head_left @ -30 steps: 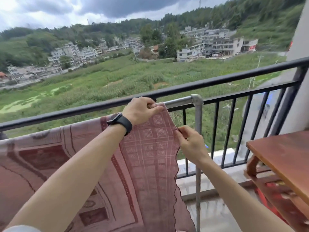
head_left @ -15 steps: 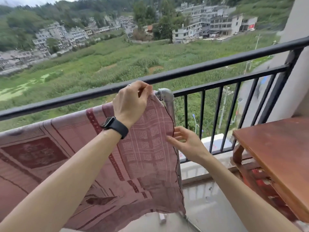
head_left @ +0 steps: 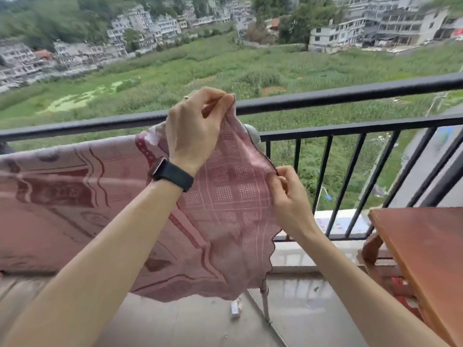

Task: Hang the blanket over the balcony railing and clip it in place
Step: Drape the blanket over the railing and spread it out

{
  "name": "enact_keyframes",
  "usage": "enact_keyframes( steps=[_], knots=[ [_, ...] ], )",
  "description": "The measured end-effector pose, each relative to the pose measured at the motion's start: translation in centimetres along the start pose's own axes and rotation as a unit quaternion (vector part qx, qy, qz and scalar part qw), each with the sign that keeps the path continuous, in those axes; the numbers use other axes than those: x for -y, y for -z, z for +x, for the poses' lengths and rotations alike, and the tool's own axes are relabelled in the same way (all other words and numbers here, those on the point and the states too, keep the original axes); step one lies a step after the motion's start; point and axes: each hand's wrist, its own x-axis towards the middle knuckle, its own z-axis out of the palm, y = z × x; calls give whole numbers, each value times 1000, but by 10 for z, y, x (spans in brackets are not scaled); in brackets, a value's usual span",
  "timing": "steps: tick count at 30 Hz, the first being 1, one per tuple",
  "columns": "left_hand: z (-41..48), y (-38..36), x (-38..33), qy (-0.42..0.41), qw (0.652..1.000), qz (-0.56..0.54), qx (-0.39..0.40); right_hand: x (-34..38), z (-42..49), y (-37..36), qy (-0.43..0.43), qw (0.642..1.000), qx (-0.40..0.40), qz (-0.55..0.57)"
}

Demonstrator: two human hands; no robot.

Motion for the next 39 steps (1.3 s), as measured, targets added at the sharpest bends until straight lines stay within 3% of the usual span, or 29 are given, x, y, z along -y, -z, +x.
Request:
enact_keyframes(
  steps=[3,7,9,13,16,18,23,26,31,36,39],
  knots=[
    [-23,-10,-15,-17,997,42,56,-7,-11,35,23,1000,-11,-14],
    [-23,-19,-22,4,976,140,165,-61,-19,62,-48,989,48,-132],
    [-12,-24,-24,23,964,178,199,-70,-15,63,-58,989,56,-124],
    [2,-36,-32,62,958,150,237,-60,1,49,-64,981,143,-110],
    [-5,-45,-37,62,964,131,224,-73,5,40,-66,960,203,-180],
    [-12,-47,-37,48,971,125,199,-82,-6,42,-90,956,231,-155],
    [-23,-45,-32,18,985,97,139,-88,-34,67,-115,981,156,-24],
    [-21,-54,-32,10,985,122,123,-93,-32,78,-100,985,107,-87],
    [-18,-63,-35,11,978,176,109,-107,-22,73,-111,955,204,-187],
    [-19,-62,-32,6,987,125,97,-106,-11,70,-136,961,111,-215],
    [-15,-63,-34,12,987,113,117,-93,-6,68,-130,956,192,-181]
  ],
)
